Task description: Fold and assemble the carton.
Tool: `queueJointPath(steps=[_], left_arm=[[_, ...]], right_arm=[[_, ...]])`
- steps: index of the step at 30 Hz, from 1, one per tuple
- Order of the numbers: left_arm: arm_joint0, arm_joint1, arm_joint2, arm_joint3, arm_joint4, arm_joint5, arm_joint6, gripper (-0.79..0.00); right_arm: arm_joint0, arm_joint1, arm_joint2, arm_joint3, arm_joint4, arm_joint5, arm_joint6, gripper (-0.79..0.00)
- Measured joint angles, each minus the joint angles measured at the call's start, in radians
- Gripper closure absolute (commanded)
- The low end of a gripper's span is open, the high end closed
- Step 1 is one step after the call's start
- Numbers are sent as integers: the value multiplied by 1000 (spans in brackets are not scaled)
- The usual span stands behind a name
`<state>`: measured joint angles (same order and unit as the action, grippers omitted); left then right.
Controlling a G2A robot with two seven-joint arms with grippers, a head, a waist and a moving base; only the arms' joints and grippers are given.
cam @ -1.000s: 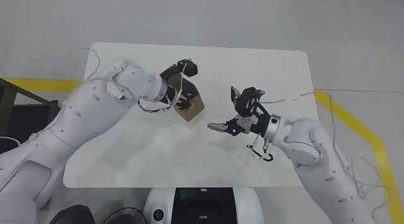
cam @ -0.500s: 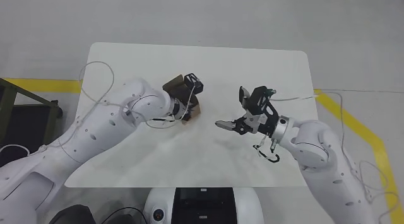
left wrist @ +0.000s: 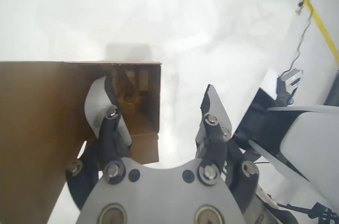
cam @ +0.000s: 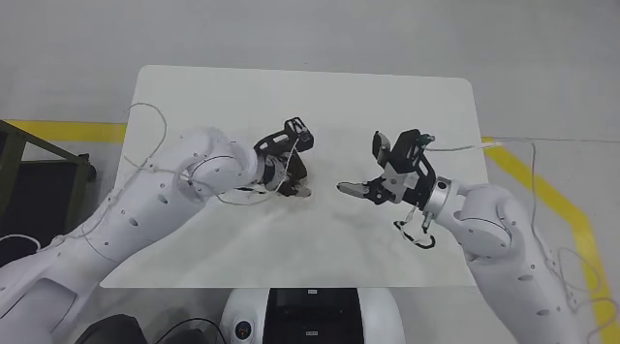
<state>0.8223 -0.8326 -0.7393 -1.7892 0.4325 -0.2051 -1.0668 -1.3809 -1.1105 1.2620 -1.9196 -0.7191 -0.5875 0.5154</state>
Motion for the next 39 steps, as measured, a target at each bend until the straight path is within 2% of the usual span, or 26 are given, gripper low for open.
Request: queueJointPath(steps=[6,14,17,20,24,28,34,39], left_arm=[[57,41,-192,3,-265,-14,-8,-785],[225,95,-485,-27,-600,-70,12,-785],[279,107,-586,-11,-688,-91,32,-785],[327,114,-654,18,-707,-85,71,-785],[369,116,-673,35,-652,-70,103,-785],[386,113,-665,66,-618,-61,123,-785],[404,109,-673,122,-640,-58,155,-785],[448,113,-738,137,-670,-58,171,-785]], right_arm=[[18,7,14,51,74,-68,21,-785],[69,13,0,95,137,-121,72,-785],[90,13,-18,111,152,-133,88,-785],[120,12,-54,139,148,-164,111,-785],[195,4,-128,216,138,-238,144,-785],[295,-12,-201,326,134,-308,120,-785],[457,-55,-311,508,43,-356,-6,-785],[568,-104,-422,655,-16,-363,-113,-785]])
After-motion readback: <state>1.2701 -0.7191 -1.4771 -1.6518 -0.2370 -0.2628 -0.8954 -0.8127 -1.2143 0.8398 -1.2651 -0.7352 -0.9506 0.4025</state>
